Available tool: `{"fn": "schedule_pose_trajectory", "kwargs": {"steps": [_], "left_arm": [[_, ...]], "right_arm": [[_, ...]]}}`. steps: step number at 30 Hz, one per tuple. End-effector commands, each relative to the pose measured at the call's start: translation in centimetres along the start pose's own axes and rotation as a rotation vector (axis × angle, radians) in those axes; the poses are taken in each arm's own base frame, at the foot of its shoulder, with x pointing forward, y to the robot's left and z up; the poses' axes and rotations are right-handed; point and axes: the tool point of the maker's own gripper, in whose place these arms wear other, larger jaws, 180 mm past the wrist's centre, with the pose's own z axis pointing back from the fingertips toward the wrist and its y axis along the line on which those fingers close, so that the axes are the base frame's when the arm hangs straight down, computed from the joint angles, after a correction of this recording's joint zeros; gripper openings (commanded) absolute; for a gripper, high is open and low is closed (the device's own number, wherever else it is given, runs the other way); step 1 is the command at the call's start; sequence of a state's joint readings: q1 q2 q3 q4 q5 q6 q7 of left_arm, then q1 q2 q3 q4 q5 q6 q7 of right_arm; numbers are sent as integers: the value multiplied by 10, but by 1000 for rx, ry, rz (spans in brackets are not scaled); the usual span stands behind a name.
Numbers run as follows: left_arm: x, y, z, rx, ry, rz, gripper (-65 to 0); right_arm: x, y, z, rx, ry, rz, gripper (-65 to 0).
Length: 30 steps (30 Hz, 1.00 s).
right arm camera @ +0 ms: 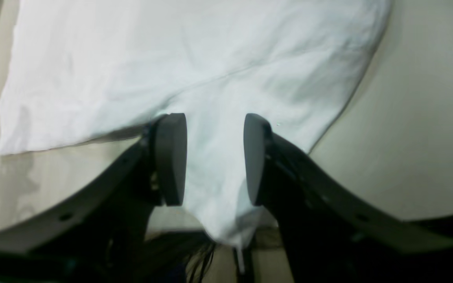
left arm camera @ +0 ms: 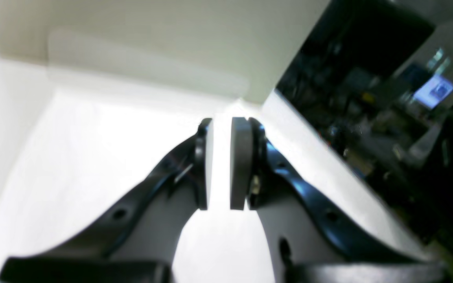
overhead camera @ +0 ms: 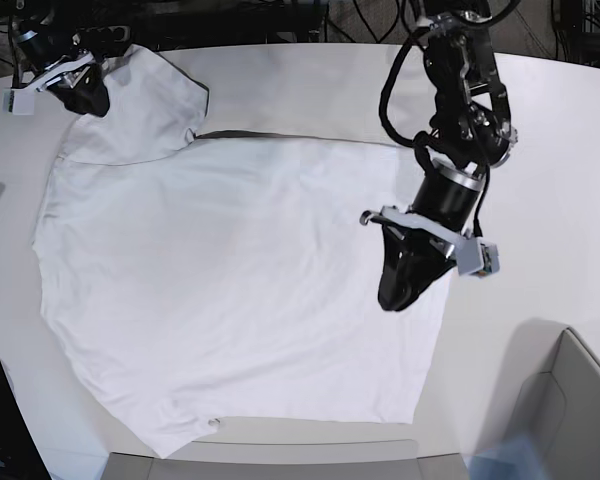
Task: Fold the T-shirt properly
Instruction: 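Grasp the shirt's shoulder edges with the left and right grippers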
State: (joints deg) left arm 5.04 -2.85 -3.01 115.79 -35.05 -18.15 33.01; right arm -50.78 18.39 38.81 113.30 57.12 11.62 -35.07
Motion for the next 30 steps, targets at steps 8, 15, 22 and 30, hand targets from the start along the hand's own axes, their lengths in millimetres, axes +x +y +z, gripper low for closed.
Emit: {"fn": "schedule_pose_trajectory", "kwargs": {"steps": [8, 15, 22, 30], "left_arm": [[-10, 17, 22, 27, 51, -63, -561], [-12, 19, 24, 29, 65, -71, -561], [-20, 21, 29, 37, 89, -66, -561], [-36, 32, 45, 59, 161, -89, -561]], "right_arm": [[-31, -59, -2, -53, 40, -87, -408], [-34, -71, -10, -38, 8, -217, -408], [-31, -71, -30, -12, 21, -244, -408], [-59, -63, -45, 19, 98, -290, -408]]}}
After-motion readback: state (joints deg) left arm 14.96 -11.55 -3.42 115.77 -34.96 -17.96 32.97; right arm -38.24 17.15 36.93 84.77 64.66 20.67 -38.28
